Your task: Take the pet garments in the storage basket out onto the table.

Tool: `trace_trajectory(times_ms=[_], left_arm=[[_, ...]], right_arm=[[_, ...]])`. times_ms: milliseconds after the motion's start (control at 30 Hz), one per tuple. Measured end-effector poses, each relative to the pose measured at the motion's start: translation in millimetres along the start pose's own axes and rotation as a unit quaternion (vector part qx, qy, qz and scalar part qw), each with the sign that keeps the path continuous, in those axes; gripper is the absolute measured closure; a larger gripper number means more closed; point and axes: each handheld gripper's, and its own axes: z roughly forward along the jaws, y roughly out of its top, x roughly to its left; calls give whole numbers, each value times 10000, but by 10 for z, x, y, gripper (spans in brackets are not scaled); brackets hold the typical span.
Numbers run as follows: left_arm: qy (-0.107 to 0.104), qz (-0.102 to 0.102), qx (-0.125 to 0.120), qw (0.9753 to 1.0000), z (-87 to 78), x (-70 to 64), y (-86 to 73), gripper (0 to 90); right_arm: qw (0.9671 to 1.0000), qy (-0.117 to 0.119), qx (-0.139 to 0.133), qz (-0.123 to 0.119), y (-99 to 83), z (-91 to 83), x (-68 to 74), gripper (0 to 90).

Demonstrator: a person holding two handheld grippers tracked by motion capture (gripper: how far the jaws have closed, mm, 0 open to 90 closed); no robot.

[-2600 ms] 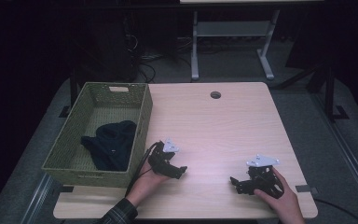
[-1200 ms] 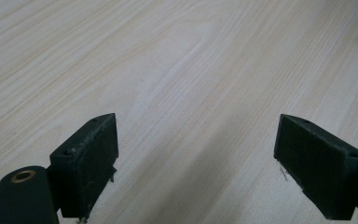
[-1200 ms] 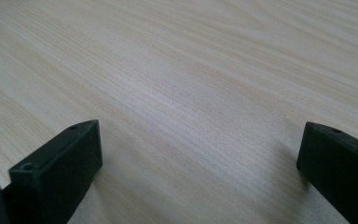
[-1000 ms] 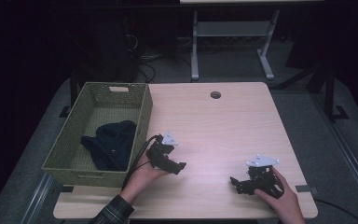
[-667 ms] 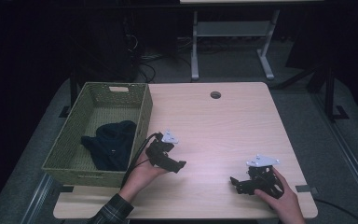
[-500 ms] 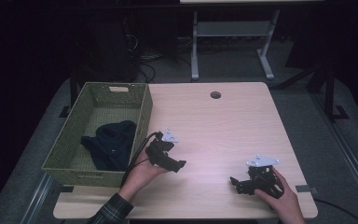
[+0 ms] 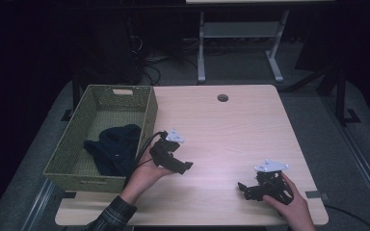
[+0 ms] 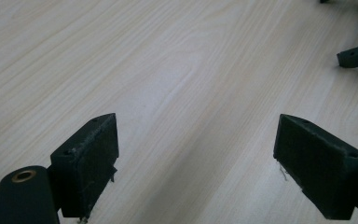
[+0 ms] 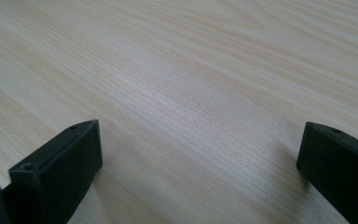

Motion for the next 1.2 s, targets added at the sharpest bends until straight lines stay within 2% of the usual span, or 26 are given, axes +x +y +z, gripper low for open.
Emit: trace_trajectory(times_ms=[567, 1200], left_arm=[[-70, 40, -124, 9999, -189, 69, 109, 135], [-23, 22, -316, 9995, -451, 196, 194, 137]], right_arm=[[10000, 1, 2, 0, 0, 0, 0, 0], [10000, -7, -9, -11, 0, 1, -2, 0]])
